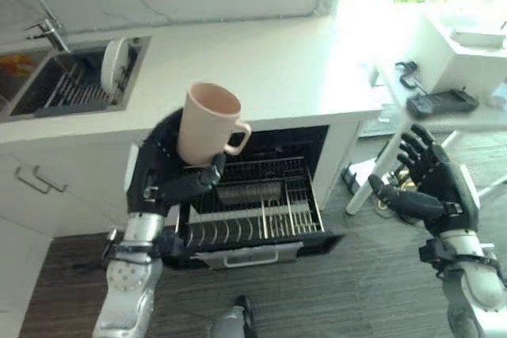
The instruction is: Place the dishes in the dishwasher.
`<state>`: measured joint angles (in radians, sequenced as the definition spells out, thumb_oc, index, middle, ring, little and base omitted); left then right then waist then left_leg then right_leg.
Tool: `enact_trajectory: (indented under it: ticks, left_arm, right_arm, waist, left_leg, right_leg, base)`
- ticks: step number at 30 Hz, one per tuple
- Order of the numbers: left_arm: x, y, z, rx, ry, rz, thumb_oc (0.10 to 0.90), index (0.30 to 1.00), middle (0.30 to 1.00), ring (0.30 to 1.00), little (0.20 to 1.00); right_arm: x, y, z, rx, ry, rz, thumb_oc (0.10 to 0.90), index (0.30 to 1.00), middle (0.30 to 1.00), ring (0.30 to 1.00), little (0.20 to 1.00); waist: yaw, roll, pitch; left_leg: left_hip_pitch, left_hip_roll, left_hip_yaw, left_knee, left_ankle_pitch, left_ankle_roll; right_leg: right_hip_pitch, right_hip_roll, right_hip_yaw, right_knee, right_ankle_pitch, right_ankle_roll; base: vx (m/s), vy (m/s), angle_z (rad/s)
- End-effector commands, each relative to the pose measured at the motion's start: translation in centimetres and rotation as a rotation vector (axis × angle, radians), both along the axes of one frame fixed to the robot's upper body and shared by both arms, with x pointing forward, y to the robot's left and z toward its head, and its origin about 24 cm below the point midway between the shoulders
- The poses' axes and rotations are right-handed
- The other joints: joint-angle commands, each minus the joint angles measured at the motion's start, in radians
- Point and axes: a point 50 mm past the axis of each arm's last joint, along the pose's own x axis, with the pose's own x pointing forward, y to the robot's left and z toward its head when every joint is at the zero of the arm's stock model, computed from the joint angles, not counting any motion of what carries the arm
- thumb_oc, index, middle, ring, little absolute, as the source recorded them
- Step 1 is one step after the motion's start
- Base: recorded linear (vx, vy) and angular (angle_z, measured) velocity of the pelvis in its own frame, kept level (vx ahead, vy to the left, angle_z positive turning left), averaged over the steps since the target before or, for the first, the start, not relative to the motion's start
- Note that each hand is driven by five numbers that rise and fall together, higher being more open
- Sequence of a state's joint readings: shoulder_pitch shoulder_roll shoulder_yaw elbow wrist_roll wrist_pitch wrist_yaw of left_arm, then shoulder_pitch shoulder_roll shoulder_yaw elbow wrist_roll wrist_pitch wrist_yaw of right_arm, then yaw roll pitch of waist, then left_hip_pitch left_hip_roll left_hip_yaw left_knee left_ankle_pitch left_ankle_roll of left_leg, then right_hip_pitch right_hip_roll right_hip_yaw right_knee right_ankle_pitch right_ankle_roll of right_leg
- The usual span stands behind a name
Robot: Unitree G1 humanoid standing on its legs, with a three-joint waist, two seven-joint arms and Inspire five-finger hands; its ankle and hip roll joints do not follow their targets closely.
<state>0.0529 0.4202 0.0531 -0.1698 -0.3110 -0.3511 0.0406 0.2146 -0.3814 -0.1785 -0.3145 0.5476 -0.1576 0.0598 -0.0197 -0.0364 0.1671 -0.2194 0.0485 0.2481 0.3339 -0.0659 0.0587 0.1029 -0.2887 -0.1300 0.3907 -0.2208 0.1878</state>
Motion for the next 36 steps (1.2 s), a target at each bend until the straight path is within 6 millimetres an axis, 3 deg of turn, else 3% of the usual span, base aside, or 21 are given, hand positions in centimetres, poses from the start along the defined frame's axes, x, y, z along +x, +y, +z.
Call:
enact_trajectory:
  ticks: [1, 2, 5, 7, 8, 11, 15, 18, 23, 28, 36]
  left_arm:
    - [-1.3, -0.2, 4.8, 0.021, -0.274, -0.012, 0.400, 0.300, 0.300, 0.300, 0.300]
    - [-1.3, -0.1, 5.2, 0.025, -0.270, -0.019, 0.400, 0.300, 0.300, 0.300, 0.300]
    - [-1.2, -0.5, 5.2, 0.025, -0.272, -0.042, 0.400, 0.300, 0.300, 0.300, 0.300]
    - [-1.0, -0.9, 5.4, 0.024, -0.283, -0.042, 0.400, 0.300, 0.300, 0.300, 0.300]
    - [-0.8, -1.0, 5.7, 0.019, -0.293, -0.054, 0.400, 0.300, 0.300, 0.300, 0.300]
    - [-0.9, -0.9, 5.7, 0.018, -0.302, -0.056, 0.400, 0.300, 0.300, 0.300, 0.300]
    - [-0.9, -1.4, 5.5, 0.036, -0.288, -0.061, 0.400, 0.300, 0.300, 0.300, 0.300]
    - [-1.0, -1.4, 5.3, 0.024, -0.272, -0.050, 0.400, 0.300, 0.300, 0.300, 0.300]
    - [-0.9, -1.6, 5.2, 0.009, -0.263, -0.051, 0.400, 0.300, 0.300, 0.300, 0.300]
    - [-0.3, -3.2, 4.8, 0.051, -0.250, -0.109, 0.400, 0.300, 0.300, 0.300, 0.300]
    - [0.8, -5.4, 4.5, 0.107, -0.233, -0.215, 0.400, 0.300, 0.300, 0.300, 0.300]
  right_arm:
    - [0.4, 0.6, 4.8, 0.002, -0.278, 0.040, 0.800, 0.900, 0.900, 0.900, 0.900]
    - [0.4, 1.1, 4.8, 0.028, -0.272, 0.059, 0.800, 0.900, 0.900, 0.900, 0.900]
    - [0.7, 1.8, 4.3, 0.032, -0.254, 0.067, 0.800, 0.900, 0.900, 0.900, 0.900]
    - [0.9, 2.0, 4.2, 0.035, -0.249, 0.069, 0.800, 0.900, 0.900, 0.900, 0.900]
    - [1.0, 1.7, 4.2, 0.025, -0.249, 0.062, 0.800, 0.900, 0.900, 0.900, 0.900]
    - [0.9, 1.2, 4.3, 0.008, -0.253, 0.057, 0.800, 0.900, 0.900, 0.900, 0.900]
    - [1.0, 1.2, 4.2, 0.025, -0.233, 0.066, 0.800, 0.900, 0.900, 0.900, 0.900]
    - [1.2, 1.8, 3.9, 0.031, -0.205, 0.102, 0.800, 0.900, 0.900, 0.900, 0.900]
    - [1.8, 3.2, 3.8, 0.052, -0.156, 0.248, 0.800, 0.900, 0.900, 0.900, 0.900]
    - [2.6, 4.9, 4.6, 0.131, -0.151, 0.439, 0.800, 0.900, 0.900, 0.900, 0.900]
    - [3.3, 7.4, 5.3, 0.201, -0.177, 0.603, 0.800, 0.900, 0.900, 0.900, 0.900]
  waist:
    - [0.002, 0.012, -0.073]
    - [0.010, 0.013, -0.081]
    - [0.000, 0.029, -0.080]
    - [-0.010, 0.034, -0.072]
    - [-0.017, 0.025, -0.063]
    - [-0.026, 0.021, -0.049]
    - [-0.021, 0.001, -0.058]
    - [-0.018, 0.003, -0.066]
    - [-0.021, 0.007, -0.077]
    - [-0.020, 0.015, -0.085]
    - [-0.019, 0.019, -0.098]
  left_leg:
    - [-0.001, 0.060, -0.058, -0.034, -0.037, -0.099]
    - [0.016, 0.037, -0.058, -0.034, -0.054, -0.078]
    - [0.047, 0.018, -0.082, -0.034, -0.076, -0.053]
    - [0.061, 0.016, -0.099, -0.034, -0.078, -0.059]
    - [0.069, 0.010, -0.104, -0.034, -0.080, -0.068]
    - [0.080, 0.017, -0.104, -0.034, -0.089, -0.070]
    - [0.083, 0.015, -0.102, -0.034, -0.099, -0.076]
    - [0.090, 0.026, -0.105, -0.034, -0.101, -0.087]
    - [0.099, 0.053, -0.093, -0.034, -0.106, -0.106]
    - [0.106, 0.071, -0.102, -0.034, -0.109, -0.123]
    - [0.114, 0.075, -0.109, -0.034, -0.116, -0.126]
  right_leg:
    - [-0.010, 0.064, -0.082, -0.091, 0.110, -0.001]
    - [0.011, 0.064, -0.118, -0.091, 0.176, -0.001]
    - [0.016, 0.118, -0.121, -0.078, 0.273, -0.009]
    - [-0.034, 0.137, -0.123, -0.091, 0.235, -0.028]
    - [-0.095, 0.126, -0.124, -0.091, 0.172, -0.042]
    - [-0.129, 0.126, -0.122, -0.091, 0.190, -0.045]
    - [-0.156, 0.107, -0.089, -0.091, 0.120, -0.043]
    - [-0.170, 0.109, -0.074, -0.091, 0.087, -0.043]
    - [-0.174, 0.116, -0.075, -0.091, 0.068, -0.051]
    - [-0.165, 0.119, -0.082, -0.091, 0.055, -0.057]
    - [-0.159, 0.118, -0.083, -0.091, 0.051, -0.059]
  base:
    - [0.38, 0.320, 0.26]
    - [0.37, 0.310, 0.23]
    - [0.25, 0.221, 0.23]
    - [0.12, 0.061, 0.09]
    - [0.05, -0.053, 0.03]
    - [0.08, -0.103, 0.11]
    - [0.07, -0.213, 0.14]
    - [0.05, -0.262, -0.16]
    - [0.02, -0.195, -0.15]
    - [-0.01, -0.146, -0.01]
    - [-0.02, -0.023, 0.06]
